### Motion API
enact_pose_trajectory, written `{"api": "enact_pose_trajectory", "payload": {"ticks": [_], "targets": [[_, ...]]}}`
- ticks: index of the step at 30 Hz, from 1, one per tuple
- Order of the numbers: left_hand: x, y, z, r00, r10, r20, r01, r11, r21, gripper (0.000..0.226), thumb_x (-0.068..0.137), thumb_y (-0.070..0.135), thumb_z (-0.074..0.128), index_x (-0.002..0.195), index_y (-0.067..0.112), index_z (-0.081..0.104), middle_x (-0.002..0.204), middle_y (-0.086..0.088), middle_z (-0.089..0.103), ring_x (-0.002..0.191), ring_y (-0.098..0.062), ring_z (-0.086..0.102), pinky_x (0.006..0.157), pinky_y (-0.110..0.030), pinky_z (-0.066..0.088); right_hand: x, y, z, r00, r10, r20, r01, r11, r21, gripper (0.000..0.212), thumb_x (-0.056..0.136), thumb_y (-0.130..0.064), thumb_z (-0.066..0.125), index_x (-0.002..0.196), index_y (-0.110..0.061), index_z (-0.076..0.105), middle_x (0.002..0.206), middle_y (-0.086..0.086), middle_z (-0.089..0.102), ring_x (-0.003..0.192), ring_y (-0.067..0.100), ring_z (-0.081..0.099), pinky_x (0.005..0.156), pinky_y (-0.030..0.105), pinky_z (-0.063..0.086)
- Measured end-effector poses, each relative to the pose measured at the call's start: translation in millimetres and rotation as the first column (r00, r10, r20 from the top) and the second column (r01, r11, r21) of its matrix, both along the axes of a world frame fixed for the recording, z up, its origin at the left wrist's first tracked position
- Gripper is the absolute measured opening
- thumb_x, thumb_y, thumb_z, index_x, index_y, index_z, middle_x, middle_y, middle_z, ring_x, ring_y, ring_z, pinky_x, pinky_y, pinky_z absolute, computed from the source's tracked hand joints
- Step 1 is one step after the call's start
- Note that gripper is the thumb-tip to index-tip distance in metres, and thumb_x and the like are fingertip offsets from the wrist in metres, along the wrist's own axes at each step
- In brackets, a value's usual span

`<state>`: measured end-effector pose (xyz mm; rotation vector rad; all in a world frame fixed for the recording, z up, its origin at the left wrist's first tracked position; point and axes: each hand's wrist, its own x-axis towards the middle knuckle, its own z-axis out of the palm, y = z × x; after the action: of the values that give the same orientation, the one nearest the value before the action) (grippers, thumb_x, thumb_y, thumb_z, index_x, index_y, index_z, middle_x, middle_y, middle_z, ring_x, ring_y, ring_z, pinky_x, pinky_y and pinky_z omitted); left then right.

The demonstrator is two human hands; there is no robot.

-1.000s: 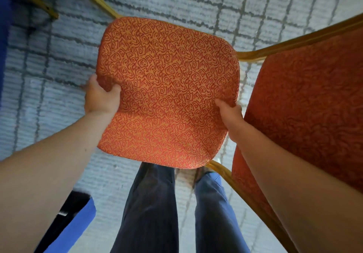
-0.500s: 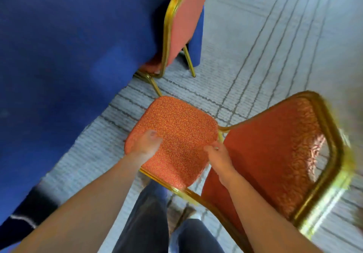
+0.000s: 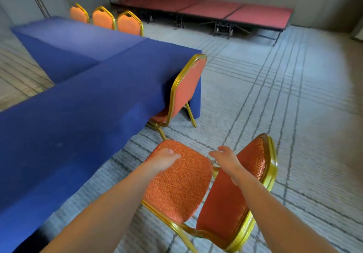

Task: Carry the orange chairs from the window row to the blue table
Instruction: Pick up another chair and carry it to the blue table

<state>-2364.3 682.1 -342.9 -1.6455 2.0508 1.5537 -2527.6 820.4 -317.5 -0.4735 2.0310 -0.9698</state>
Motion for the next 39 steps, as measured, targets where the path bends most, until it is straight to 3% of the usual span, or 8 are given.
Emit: {"api": "enact_pose_trajectory", "payload": {"ticks": [7,9,14,20,27,34,37,39], "targets": [[-3,5,49,0.996,-0.001,-0.09,-0.007,0.996,-0.088,0.021,0.092,0.036,0.055,0.076,0.026,0.044,0.084,-0.001,0.049,0.071,-0.016,0.047,0.059,-0.028,0.032,-19,-2,47,0.996,0.043,-0.077,-0.048,0.997,-0.068,0.065,0.095,-0.031,0.064,0.149,-0.009,0.036,0.103,0.002,0.052,0.091,0.02,0.055,0.082,0.033,0.042],[-3,9,58,0.995,0.002,-0.103,-0.014,0.994,-0.111,0.02,0.091,0.035,0.055,0.078,0.024,0.045,0.085,-0.002,0.048,0.071,-0.016,0.046,0.061,-0.029,0.033,-21,1,57,0.993,0.067,-0.1,-0.074,0.994,-0.075,0.063,0.096,-0.031,0.063,0.149,-0.01,0.035,0.094,-0.003,0.053,0.081,0.014,0.053,0.08,0.031,0.04],[-4,25,71,0.986,0.029,-0.163,-0.058,0.982,-0.177,0.02,0.088,0.032,0.055,0.073,0.025,0.044,0.081,-0.004,0.046,0.07,-0.016,0.043,0.06,-0.029,0.028,-22,18,82,0.966,0.163,-0.2,-0.176,0.983,-0.05,0.063,0.097,-0.033,0.061,0.15,-0.014,0.033,0.136,0.016,0.054,0.097,0.024,0.057,0.091,0.041,0.049],[-2,59,74,0.978,0.092,-0.186,-0.127,0.974,-0.188,0.014,0.09,0.031,0.057,0.087,0.018,0.052,0.085,-0.004,0.051,0.077,-0.018,0.05,0.072,-0.032,0.043,-30,38,92,0.909,0.277,-0.311,-0.297,0.955,-0.018,0.063,0.097,-0.031,0.061,0.151,-0.013,0.032,0.12,0.007,0.049,0.105,0.029,0.06,0.088,0.04,0.048],[-10,62,68,0.938,0.292,-0.186,-0.323,0.931,-0.168,0.035,0.088,0.025,0.058,0.058,0.021,0.039,0.054,0.002,0.039,0.054,-0.017,0.042,0.059,-0.027,0.032,-56,13,84,0.845,0.414,-0.339,-0.435,0.9,0.016,0.066,0.097,-0.028,0.06,0.153,-0.01,0.029,0.137,0.02,0.054,0.122,0.036,0.057,0.096,0.044,0.047],[-41,51,38,0.851,0.506,-0.14,-0.524,0.837,-0.157,0.025,0.092,0.032,0.053,0.071,0.019,0.051,0.071,-0.005,0.05,0.066,-0.019,0.049,0.064,-0.028,0.037,-111,-48,34,0.68,0.66,-0.32,-0.664,0.739,0.113,0.067,0.096,-0.032,0.061,0.153,-0.011,0.031,0.154,0.011,0.037,0.134,0.027,0.046,0.093,0.031,0.039],[-49,55,6,0.806,0.586,-0.079,-0.591,0.794,-0.142,0.038,0.083,0.051,0.055,0.066,0.018,0.055,0.071,-0.011,0.061,0.072,-0.027,0.06,0.069,-0.031,0.046,-135,-66,8,0.603,0.748,-0.278,-0.736,0.656,0.166,0.069,0.095,-0.034,0.062,0.153,-0.013,0.03,0.157,0.011,0.032,0.135,0.028,0.045,0.098,0.037,0.043],[-48,54,-40,0.75,0.659,-0.052,-0.66,0.742,-0.122,0.064,0.065,0.066,0.049,0.092,0.011,0.069,0.101,-0.021,0.068,0.097,-0.036,0.065,0.085,-0.042,0.053,-149,-76,-9,0.553,0.795,-0.249,-0.772,0.601,0.206,0.071,0.095,-0.035,0.063,0.153,-0.012,0.03,0.157,0.012,0.032,0.138,0.028,0.042,0.102,0.037,0.039]]}}
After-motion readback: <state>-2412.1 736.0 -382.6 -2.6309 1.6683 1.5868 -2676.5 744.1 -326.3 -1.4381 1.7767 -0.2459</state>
